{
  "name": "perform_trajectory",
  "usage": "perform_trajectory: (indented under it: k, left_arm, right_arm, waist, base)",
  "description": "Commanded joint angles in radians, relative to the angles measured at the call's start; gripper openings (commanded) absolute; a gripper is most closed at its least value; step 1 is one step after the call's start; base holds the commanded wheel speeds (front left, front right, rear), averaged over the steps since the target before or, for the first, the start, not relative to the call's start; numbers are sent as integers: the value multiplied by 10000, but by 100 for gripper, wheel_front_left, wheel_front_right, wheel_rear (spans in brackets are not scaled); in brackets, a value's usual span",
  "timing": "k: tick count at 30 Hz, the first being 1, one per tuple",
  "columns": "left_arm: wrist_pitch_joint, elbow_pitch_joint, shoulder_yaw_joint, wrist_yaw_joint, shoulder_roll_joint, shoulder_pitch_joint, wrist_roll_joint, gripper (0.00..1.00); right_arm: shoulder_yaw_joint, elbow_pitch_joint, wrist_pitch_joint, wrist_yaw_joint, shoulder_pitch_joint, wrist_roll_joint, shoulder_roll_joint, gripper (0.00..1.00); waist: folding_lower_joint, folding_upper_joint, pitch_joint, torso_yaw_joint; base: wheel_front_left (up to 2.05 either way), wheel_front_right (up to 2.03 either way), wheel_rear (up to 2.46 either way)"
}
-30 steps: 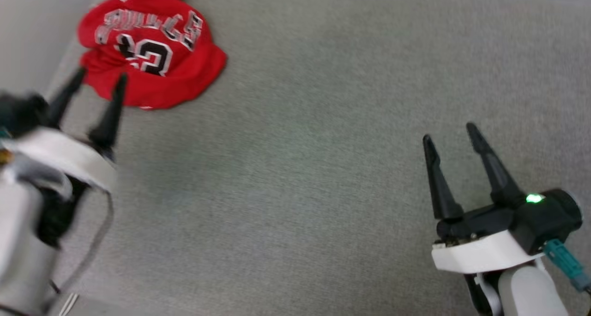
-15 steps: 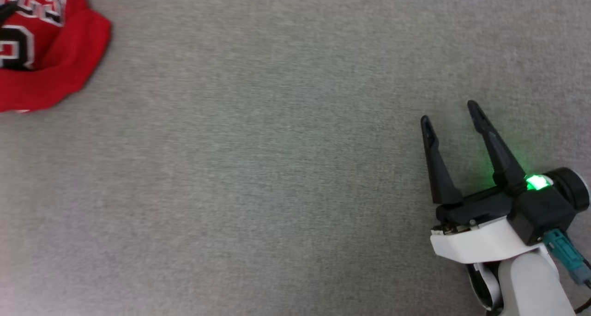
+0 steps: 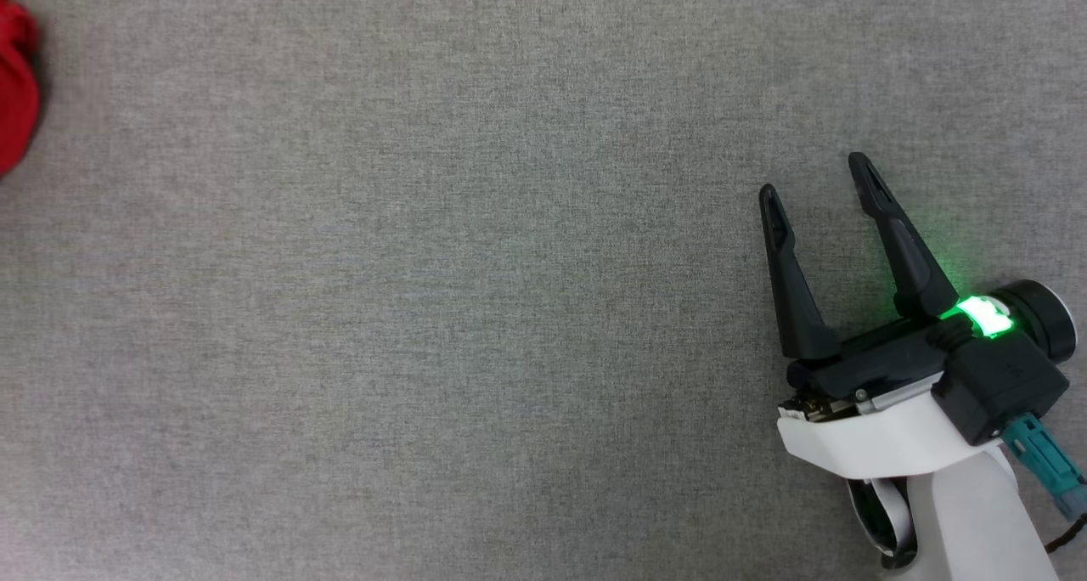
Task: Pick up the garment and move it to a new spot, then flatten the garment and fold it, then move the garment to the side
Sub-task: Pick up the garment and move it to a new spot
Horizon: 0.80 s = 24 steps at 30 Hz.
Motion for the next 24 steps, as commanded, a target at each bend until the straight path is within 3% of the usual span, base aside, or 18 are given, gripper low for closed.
perform_trajectory:
  k: [1,6,13,16,24]
  left_arm:
    - [-21,183,-385,9,-522,711,-75,0]
    - [-1252,-220,-76,-9,-608,1031,-867,0]
    - [-2822,-2277,-320,0,234,2019,-1501,0]
    - [-3717,-3228,-577,1,583,2335,-1364,0]
    - [-6000,-5074,-1695,1,833,3014,-763,0]
  right_arm:
    - [-160,341,69,-20,79,-42,-116,100]
    - [-86,474,52,-17,120,50,-94,100]
    - [-46,932,29,-14,494,462,-78,100]
    - [-129,1111,29,-14,716,643,-78,100]
    - [-136,1532,29,-14,1315,953,-75,100]
  waist:
    - [1,0,-123,28]
    - [1,0,-931,36]
    - [1,0,-2650,-28]
    - [1,0,-3346,-11]
    - [1,0,-4882,-91]
  base:
    - [0,0,0]
    - [0,0,0]
    - [0,0,0]
    - [0,0,0]
    - [0,0,0]
